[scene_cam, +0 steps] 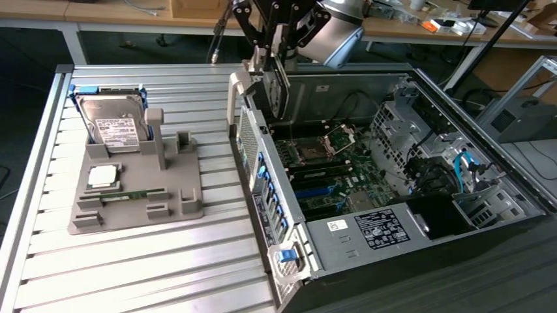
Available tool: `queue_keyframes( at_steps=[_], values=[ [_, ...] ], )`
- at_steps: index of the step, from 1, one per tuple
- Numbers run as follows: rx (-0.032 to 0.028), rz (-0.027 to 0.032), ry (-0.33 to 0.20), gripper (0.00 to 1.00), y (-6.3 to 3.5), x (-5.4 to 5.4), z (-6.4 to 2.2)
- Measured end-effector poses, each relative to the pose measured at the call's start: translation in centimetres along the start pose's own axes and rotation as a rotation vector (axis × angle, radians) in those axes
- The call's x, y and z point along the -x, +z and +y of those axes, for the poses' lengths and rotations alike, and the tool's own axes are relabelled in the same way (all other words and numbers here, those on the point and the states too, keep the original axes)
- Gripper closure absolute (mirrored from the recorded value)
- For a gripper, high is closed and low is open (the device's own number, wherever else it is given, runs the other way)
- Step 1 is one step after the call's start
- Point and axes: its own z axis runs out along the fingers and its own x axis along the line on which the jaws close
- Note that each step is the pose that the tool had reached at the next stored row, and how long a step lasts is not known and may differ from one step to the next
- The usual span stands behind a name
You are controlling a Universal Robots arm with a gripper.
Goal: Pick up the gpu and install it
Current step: 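Pick up the gpu and move the gpu toward the slot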
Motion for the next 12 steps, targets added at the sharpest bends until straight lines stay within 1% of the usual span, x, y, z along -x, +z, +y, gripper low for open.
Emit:
queue_keyframes(
  at_steps=[12],
  values=[
    [-0.0009,-0.0001,0.0,0.73,0.02,0.82,0.06]
  ],
)
